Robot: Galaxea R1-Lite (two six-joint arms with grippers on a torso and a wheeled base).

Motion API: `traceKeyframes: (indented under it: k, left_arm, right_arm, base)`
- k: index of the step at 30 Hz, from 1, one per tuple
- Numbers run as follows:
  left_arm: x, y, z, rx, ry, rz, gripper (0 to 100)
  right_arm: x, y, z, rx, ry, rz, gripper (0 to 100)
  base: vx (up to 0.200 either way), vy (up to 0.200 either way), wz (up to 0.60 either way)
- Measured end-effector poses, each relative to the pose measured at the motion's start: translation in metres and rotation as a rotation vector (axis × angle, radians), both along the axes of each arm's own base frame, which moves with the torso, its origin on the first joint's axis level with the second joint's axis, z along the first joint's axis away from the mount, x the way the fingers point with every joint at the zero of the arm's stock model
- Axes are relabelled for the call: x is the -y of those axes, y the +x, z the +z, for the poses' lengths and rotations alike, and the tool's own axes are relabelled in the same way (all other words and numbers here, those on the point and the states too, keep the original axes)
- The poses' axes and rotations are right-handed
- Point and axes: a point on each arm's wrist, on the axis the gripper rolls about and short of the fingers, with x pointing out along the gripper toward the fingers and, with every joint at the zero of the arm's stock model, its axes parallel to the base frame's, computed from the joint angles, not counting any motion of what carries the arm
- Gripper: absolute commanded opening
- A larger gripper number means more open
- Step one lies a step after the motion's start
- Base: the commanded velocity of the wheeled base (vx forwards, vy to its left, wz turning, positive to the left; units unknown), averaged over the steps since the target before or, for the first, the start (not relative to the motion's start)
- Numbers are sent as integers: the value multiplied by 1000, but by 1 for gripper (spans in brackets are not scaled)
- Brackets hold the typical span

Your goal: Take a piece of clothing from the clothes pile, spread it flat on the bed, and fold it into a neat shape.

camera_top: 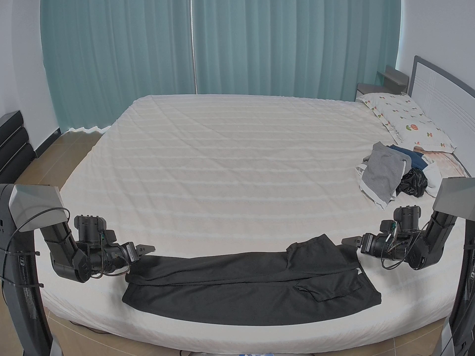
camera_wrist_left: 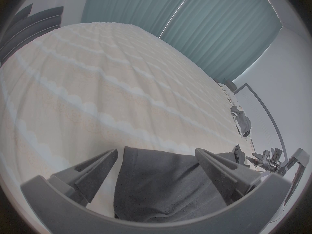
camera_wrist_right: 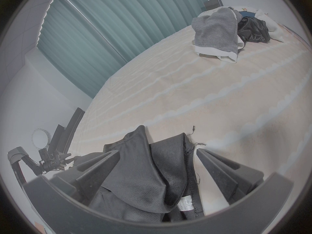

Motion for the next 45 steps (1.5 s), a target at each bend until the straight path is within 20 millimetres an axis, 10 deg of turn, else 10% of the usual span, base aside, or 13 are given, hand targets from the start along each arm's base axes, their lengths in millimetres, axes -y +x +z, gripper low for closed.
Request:
traceKeyframes:
  k: [14,15,20,21,45]
  left_arm:
    - [3,4,-2,0,17,7,100]
    - [3,4,-2,0,18,9,0]
    - [3,4,-4,-5,20,9,0]
    - [3,4,-5,-5,20,9,0]
    - [-8,11,0,50,24,41,0]
  right_arm:
    - [-1,7,-7,-24,25,-64,100]
    - [-2,8,-8,-25,24,-65,100]
    - [-4,11,-13,-31,23,-63,100]
    - [-5,11,-14,-33,23,-60,0]
    - [-1,31,-7,25,40,-138,0]
  base:
    - [0,0,0]
    - [0,0,0]
    - [0,0,0]
    - [0,0,0]
    - [0,0,0]
